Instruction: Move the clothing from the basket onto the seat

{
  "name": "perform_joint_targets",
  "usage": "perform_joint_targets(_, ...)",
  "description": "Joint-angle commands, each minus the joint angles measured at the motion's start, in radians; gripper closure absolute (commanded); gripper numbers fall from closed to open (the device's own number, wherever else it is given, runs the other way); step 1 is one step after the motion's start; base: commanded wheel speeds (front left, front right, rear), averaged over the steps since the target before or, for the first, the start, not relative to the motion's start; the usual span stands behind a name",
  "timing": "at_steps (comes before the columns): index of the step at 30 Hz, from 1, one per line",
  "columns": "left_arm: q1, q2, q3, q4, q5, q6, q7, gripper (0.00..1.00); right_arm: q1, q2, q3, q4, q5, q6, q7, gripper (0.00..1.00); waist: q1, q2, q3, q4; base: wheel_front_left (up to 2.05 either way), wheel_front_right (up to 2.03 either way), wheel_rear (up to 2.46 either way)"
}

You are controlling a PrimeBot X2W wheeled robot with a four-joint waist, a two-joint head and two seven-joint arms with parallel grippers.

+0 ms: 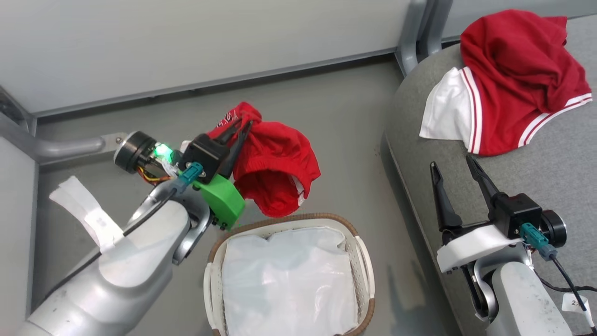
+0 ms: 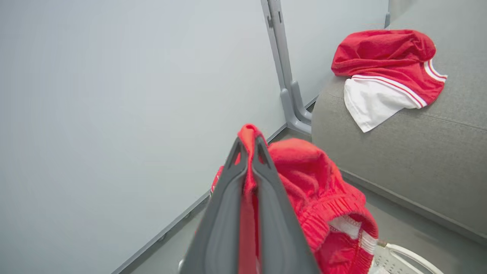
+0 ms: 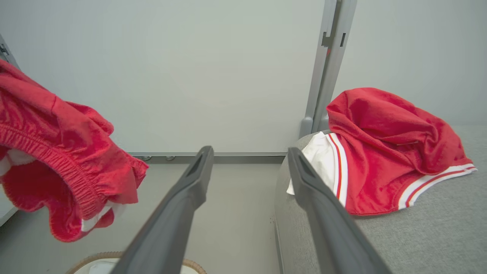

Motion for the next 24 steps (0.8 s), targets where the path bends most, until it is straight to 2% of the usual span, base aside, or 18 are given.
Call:
perform_joint_targets(1, -0.025, 0.012, 0.006, -0.019, 0.001, -0.003, 0.012, 1.0, 0.022, -0.005, 0.004, 0.005, 0.0, -0.002, -0.002, 0.0, 0.0001, 0.0, -0.081, -0.005, 0.0, 0.0, 0.0)
perform_joint_targets(6, -0.087, 0.032, 0.028, -0.075, -0.005, 0.004, 0.051, 1.0, 0.043, -0.005, 0.021, 0.011, -0.001, -0.002, -0.002, 0.0, 0.0001, 0.0, -0.124, -0.017, 0.0, 0.0, 0.0)
perform_joint_targets(14, -0.149, 0.011, 0.058, -0.104, -0.032, 0.015, 0.084, 1.0, 0.047, -0.004, 0.083, 0.006, 0.008, -0.002, -0.002, 0.0, 0.0001, 0.0, -0.147, -0.026, 0.0, 0.0, 0.0)
perform_joint_targets(24, -0.171, -0.029, 0.045, -0.075, -0.041, 0.013, 0.085, 1.0, -0.009, -0.004, 0.281, -0.025, 0.091, -0.002, -0.002, 0.0, 0.0001, 0.0, -0.164, -0.024, 0.0, 0.0, 0.0)
